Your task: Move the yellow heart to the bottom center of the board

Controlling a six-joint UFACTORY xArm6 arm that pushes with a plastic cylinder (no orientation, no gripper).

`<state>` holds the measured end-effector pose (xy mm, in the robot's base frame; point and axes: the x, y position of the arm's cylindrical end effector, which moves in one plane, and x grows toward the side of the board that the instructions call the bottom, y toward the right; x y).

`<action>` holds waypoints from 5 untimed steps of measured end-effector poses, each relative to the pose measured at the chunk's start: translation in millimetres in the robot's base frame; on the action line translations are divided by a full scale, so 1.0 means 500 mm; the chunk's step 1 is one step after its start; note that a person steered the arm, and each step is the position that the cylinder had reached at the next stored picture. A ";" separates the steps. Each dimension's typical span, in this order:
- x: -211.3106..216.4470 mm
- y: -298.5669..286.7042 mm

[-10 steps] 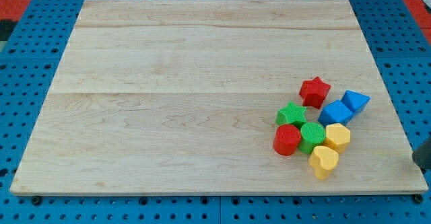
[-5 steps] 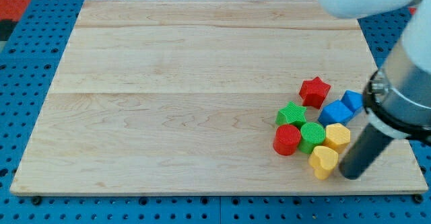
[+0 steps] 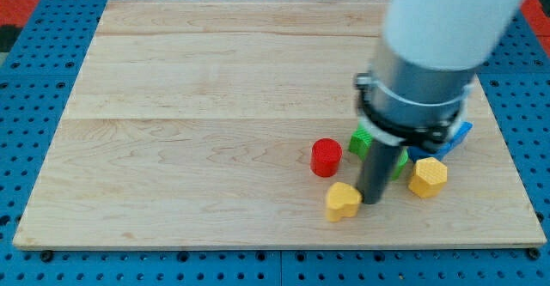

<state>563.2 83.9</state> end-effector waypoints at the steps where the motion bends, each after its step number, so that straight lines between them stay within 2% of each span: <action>1: 0.011 -0.012; 5: 0.103 -0.012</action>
